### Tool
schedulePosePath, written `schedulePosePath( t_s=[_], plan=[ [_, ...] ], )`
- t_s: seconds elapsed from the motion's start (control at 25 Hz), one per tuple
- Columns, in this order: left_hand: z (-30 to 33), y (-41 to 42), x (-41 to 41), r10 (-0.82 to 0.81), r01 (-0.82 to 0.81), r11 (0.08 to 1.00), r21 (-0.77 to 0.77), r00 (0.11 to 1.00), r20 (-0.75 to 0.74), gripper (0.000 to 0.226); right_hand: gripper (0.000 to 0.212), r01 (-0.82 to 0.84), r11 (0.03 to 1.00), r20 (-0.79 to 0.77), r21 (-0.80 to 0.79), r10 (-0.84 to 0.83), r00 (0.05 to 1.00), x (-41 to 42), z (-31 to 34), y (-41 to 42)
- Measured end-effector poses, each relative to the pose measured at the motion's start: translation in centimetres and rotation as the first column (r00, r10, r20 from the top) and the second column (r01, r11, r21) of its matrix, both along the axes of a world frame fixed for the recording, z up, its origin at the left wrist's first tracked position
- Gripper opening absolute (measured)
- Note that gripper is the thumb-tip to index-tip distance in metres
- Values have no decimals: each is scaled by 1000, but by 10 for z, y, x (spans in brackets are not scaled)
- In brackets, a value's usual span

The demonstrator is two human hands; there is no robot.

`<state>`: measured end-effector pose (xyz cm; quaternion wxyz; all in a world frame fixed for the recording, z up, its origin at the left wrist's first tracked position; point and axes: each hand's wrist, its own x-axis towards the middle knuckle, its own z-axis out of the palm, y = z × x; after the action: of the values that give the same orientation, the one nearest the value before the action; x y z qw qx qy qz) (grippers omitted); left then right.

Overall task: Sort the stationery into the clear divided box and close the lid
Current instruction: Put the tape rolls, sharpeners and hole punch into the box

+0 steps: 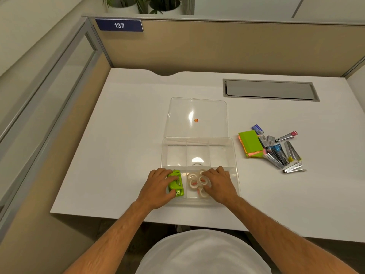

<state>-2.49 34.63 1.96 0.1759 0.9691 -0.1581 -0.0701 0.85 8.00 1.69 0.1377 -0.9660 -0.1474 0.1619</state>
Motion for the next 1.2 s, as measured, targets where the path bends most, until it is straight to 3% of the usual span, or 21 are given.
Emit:
schedulePosePath(
  t_s=[0.28, 1.2],
  plan=[
    [-13, 3, 9, -65, 72, 992, 104, 996, -68, 50, 45, 12, 1000, -10, 5, -12, 1000, 2, -1, 1],
    [-21, 9, 19, -83, 90, 994, 60, 991, -100, 43, 47, 74, 994, -40, 78, -71, 997, 1, -6, 3]
  ],
)
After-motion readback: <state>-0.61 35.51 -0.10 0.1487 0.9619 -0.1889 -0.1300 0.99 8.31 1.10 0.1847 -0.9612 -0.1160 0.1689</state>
